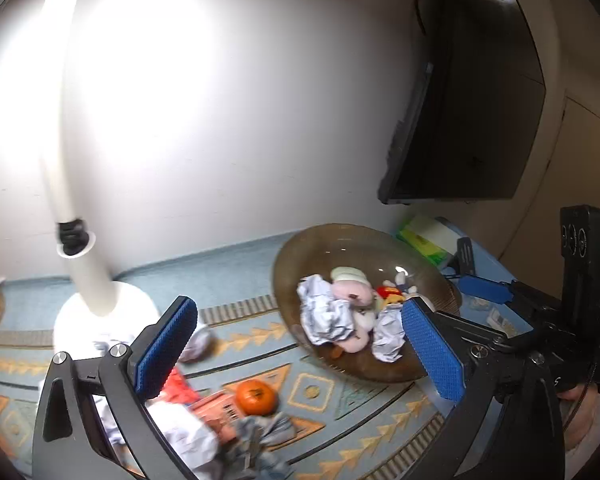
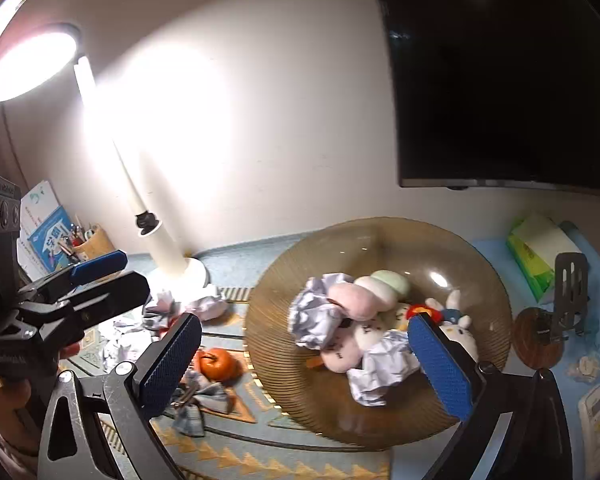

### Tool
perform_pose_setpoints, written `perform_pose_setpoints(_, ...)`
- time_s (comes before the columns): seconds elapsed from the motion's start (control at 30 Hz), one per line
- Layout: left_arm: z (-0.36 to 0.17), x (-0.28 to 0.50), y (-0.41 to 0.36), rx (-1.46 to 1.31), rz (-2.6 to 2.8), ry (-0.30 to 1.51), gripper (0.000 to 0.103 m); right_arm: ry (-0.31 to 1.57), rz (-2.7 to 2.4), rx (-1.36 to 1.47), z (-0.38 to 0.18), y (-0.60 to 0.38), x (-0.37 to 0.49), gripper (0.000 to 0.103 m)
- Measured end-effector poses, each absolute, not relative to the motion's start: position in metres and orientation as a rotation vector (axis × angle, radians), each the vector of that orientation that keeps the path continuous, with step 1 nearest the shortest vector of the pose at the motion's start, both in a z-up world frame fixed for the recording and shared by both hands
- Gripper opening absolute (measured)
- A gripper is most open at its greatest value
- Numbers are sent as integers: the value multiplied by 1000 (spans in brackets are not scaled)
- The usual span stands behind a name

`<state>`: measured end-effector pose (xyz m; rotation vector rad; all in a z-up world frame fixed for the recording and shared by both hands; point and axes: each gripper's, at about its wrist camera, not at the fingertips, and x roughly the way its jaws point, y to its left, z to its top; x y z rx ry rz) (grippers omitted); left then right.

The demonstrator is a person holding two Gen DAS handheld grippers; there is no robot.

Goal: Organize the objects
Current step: 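Carry both plushes to the amber bowl and open both tools, then move both tools back over the remaining paper balls and bow clip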

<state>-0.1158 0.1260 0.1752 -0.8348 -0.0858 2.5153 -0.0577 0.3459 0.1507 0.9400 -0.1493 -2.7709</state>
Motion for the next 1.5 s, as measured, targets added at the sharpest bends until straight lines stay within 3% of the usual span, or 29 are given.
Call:
perform_pose_setpoints(0.23,172,-75,13,-919,2711,-57,103,-21,-2690,952,143,264,-34,103)
perform_pose_setpoints(0.37,130,-63,-23,-1072,2784,26,103,70,-2645,1069,93,237,-29,103)
perform_pose_setpoints(0.5,77,-56,-46,-1224,2735,-56,103,170,-2592,1249,32,223,-36,103)
perform_pose_setpoints(0.73,11,-69,-30,-1402,2695,-59,103,202,-2578,1348,-9,214,-56,103)
perform_pose_setpoints(0.83,8,-78,-16,-1403,2747,50,103,213,-2550,1312,-13,211,-69,103)
perform_pose_setpoints(1.5,8,-97,6,-1446,2844,-49,103,171,-2593,1312,-17,210,-86,103)
